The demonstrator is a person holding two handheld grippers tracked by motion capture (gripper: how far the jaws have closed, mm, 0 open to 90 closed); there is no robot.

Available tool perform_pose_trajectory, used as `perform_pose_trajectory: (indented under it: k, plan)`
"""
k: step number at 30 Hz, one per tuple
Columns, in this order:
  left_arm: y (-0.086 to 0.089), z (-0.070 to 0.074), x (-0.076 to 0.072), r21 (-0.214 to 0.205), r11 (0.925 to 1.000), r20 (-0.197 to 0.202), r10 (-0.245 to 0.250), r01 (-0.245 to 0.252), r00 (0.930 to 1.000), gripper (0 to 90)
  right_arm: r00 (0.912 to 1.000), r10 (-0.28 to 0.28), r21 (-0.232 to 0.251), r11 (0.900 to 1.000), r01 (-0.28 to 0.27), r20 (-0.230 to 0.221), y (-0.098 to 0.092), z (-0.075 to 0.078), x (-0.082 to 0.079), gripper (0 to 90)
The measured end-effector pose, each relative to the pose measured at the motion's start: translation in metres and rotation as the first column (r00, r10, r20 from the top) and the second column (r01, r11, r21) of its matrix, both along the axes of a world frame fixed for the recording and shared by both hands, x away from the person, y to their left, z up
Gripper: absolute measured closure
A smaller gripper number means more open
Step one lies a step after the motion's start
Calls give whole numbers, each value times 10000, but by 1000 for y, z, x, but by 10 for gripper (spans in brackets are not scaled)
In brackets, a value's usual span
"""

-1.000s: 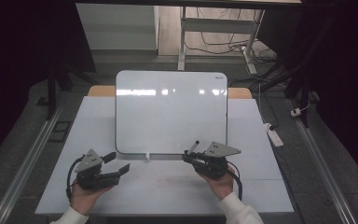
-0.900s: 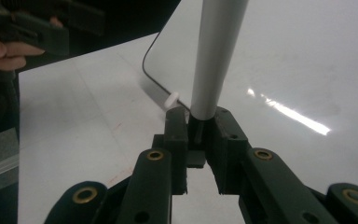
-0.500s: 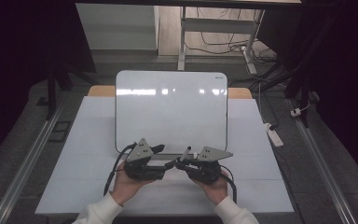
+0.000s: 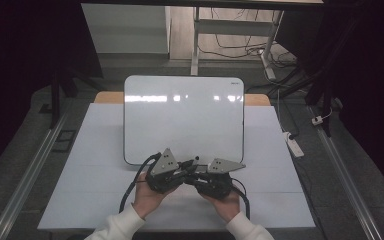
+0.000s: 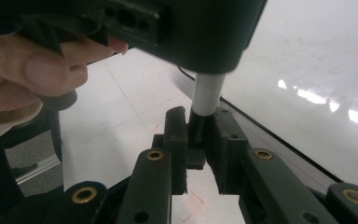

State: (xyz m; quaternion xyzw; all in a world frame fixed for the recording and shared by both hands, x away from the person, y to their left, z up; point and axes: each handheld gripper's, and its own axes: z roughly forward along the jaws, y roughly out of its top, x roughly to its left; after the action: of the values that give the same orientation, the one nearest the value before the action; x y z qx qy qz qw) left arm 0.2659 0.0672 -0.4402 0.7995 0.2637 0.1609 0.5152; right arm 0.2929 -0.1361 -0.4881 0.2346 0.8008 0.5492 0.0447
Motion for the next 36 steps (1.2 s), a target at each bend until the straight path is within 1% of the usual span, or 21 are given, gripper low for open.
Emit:
perform_pose_trajectory:
  k: [2, 4, 6, 8, 10, 12, 14, 16, 17, 19, 20, 23, 24, 26, 27, 29, 30, 32, 33, 35, 36]
  plan:
    - [3, 1, 1, -136, 9999, -102, -6, 5, 9999, 808, 10000, 25, 33, 10000, -25, 17, 0, 1, -1, 768]
    - [6, 3, 2, -315, 9995, -195, 49, -55, 9998, 809, 9999, 25, 50, 10000, -26, 135, 0, 2, -2, 758]
    - [13, 6, 3, -233, 9992, -77, 314, -316, 9995, 809, 9993, -3, 26, 10000, 2, 377, -2, 5, -3, 706]
    - [22, 9, 6, -355, 9979, -139, 540, -544, 9984, 809, 9977, -270, 6, 9996, 270, 624, -9, 9, -5, 666]
    - [33, 11, 9, -426, 9955, -218, 836, -845, 9963, 809, 9949, -576, 41, 9983, 574, 832, -20, 14, -6, 642]
    - [44, 11, 12, -554, 9915, -339, 1159, -1177, 9927, 809, 9902, -926, 21, 9957, 929, 1044, -35, 19, -7, 611]
    - [55, 11, 16, -605, 9873, -423, 1444, -1468, 9886, 808, 9847, -1272, -66, 9916, 1289, 1193, -53, 21, -8, 582]
    - [65, 12, 18, -671, 9827, -479, 1694, -1724, 9844, 808, 9768, -1587, -325, 9858, 1649, 1436, -76, 19, -9, 547]
    - [70, 13, 19, -714, 9802, -501, 1815, -1847, 9821, 808, 9711, -1821, -525, 9800, 1921, 1544, -89, 17, -9, 527]
    - [80, 14, 22, -783, 9743, -547, 2073, -2112, 9767, 808, 9610, -2330, -729, 9666, 2457, 1491, -117, 9, -10, 494]
    - [84, 15, 24, -824, 9714, -585, 2184, -2227, 9741, 808, 9524, -2639, -837, 9568, 2786, 1528, -130, 6, -12, 477]
    - [94, 18, 31, -800, 9644, -599, 2479, -2522, 9669, 807, 9200, -3454, -1169, 9218, 3696, 1850, -162, -1, -17, 419]
    - [97, 19, 33, -817, 9618, -613, 2568, -2612, 9645, 807, 9115, -3632, -1227, 9127, 3897, 1932, -169, -3, -18, 409]
    - [103, 24, 40, -785, 9573, -614, 2740, -2783, 9598, 807, 8996, -3881, -1200, 9016, 4156, 2002, -180, -4, -20, 401]
    - [105, 26, 43, -737, 9557, -610, 2810, -2851, 9578, 807, 8955, -3954, -1205, 8977, 4238, 2044, -183, -4, -21, 397]
    - [109, 33, 51, -560, 9517, -574, 2989, -3020, 9526, 807, 8923, -3953, -1349, 8933, 4287, 2183, -185, -5, -21, 392]
    - [112, 36, 55, -527, 9490, -582, 3080, -3110, 9496, 807, 8920, -3935, -1444, 8915, 4293, 2223, -184, -6, -20, 388]
    - [117, 44, 64, -507, 9465, -627, 3155, -3188, 9468, 807, 8905, -3925, -1572, 8881, 4320, 2299, -182, -8, -18, 382]
    - [120, 49, 68, -491, 9427, -595, 3271, -3301, 9431, 807, 8903, -3940, -1589, 8871, 4333, 2282, -182, -9, -18, 381]
    - [122, 56, 74, -443, 9377, -485, 3425, -3446, 9383, 807, 8895, -3957, -1640, 8850, 4358, 2286, -181, -9, -17, 380]
    - [124, 60, 79, -373, 9364, -433, 3473, -3489, 9367, 807, 8889, -3985, -1614, 8846, 4376, 2261, -182, -9, -17, 380]
